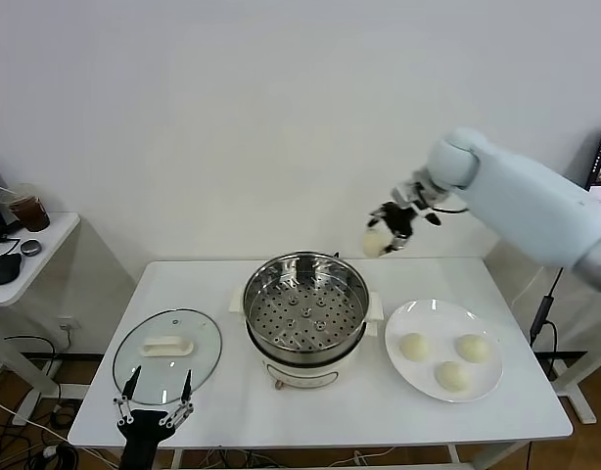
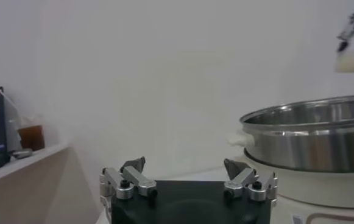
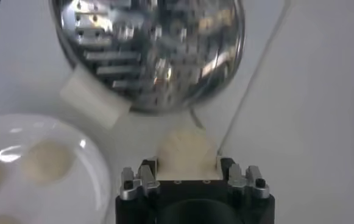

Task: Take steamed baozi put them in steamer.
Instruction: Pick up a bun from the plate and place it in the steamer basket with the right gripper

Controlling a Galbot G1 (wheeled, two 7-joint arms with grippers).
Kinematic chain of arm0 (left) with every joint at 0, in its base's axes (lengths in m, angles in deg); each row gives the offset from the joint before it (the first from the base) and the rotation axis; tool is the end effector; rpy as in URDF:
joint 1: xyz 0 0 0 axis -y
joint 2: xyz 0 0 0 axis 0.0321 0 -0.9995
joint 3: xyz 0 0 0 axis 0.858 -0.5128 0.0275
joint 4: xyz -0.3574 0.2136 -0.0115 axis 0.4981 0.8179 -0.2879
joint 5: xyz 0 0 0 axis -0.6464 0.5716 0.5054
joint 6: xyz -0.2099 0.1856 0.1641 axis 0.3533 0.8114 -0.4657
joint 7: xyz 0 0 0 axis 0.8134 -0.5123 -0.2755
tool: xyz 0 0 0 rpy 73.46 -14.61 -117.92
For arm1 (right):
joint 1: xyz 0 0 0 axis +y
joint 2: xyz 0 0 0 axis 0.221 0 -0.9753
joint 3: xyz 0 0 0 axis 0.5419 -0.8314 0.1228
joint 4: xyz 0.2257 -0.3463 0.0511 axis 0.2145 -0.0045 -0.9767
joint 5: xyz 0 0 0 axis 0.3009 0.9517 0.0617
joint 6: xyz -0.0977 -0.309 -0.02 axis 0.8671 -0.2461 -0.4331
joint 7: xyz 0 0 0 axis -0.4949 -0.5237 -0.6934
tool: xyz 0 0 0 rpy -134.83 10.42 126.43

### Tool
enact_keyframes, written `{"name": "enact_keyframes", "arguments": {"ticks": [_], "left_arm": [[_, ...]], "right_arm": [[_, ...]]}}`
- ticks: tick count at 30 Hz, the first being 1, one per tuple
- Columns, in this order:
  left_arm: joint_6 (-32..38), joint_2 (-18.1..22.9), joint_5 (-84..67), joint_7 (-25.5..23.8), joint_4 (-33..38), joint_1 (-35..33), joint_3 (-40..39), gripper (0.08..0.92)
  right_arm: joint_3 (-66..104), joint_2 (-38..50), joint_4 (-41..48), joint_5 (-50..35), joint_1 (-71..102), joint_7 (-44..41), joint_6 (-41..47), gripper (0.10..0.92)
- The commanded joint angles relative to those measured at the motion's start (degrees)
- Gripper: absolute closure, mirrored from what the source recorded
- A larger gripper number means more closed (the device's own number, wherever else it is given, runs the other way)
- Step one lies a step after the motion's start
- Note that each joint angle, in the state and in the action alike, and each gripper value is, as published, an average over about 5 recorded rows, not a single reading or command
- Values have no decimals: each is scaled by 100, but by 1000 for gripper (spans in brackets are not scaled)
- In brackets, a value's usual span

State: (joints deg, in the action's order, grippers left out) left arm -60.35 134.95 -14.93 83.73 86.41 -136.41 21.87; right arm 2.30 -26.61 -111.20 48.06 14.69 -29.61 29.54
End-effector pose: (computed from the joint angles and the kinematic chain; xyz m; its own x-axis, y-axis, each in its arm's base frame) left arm 0.0303 0.0824 -0.3692 -0.9998 -0.0197 0.0063 -0.0180 0.9798 0.1990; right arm 0.6433 -0.0441 -0.0126 -0.2168 -0.3450 0.9132 -0.6889 -0.6087 -0.3936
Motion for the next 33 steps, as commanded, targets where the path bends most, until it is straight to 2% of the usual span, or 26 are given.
{"name": "enact_keyframes", "arguments": {"ticks": [1,9,18,33], "left_arm": [[-3,43,-16,-9,73,-25,145,177],[-5,52,-38,-27,90,-43,260,177],[6,117,-39,-24,52,-24,256,177],[11,131,-35,-38,-8,24,209,177]], "right_arm": [[-751,-1375,232,-326,-357,48,-1126,419],[-969,-1955,716,787,214,246,-2140,414],[-703,-2114,1289,2121,562,608,-3125,406],[-176,-2246,1923,2808,855,946,-3332,370]]}}
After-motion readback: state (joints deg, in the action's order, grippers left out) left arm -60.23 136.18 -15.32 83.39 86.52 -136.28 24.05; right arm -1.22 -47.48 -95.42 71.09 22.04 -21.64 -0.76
